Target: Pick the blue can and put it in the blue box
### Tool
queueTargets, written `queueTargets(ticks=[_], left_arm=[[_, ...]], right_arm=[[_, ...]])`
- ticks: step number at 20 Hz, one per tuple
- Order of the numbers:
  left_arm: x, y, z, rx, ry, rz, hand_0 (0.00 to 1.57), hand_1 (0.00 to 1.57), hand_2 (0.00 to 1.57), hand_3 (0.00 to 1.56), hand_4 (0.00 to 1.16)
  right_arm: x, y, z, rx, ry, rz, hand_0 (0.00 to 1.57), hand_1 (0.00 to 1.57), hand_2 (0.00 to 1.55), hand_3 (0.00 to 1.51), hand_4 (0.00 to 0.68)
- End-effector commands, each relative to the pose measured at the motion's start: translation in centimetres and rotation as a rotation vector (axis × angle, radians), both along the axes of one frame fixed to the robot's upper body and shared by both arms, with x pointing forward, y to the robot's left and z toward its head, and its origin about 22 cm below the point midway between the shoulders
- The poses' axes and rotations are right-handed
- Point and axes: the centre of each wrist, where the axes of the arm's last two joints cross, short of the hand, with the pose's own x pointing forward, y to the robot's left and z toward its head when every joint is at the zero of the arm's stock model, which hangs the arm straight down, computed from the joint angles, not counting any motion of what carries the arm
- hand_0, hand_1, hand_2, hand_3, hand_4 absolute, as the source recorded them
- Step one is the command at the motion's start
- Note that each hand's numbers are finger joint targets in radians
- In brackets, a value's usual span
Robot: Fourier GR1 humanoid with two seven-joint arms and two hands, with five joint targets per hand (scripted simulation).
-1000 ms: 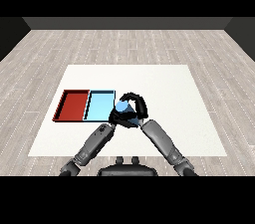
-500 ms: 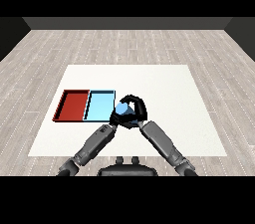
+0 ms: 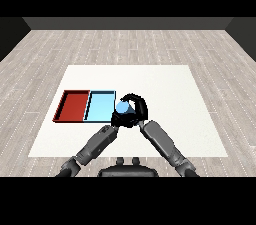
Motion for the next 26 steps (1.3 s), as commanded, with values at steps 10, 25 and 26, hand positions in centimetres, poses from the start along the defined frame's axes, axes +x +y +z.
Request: queueTargets(ticks=[10,25,26], left_arm=[[0.7,-0.1,1.1,-0.011,-0.11,0.061,1.57,1.57,1.57,1.54,1.12],[2.8,2.9,0.2,0.086,-0.124,0.136,1.57,1.57,1.57,1.54,1.15],[3.2,3.3,0.0,0.083,-0.127,0.164,1.57,1.57,1.57,1.53,1.15]], right_arm=[[-0.3,-0.4,-0.5,-0.061,0.04,0.082,0.0,0.0,0.0,0.0,0.0],[-2.1,-10.0,0.1,0.147,-0.075,-0.054,0.0,0.0,0.0,0.0,0.0],[-1.9,-8.9,-0.3,0.184,-0.064,-0.093,0.0,0.0,0.0,0.0,0.0]])
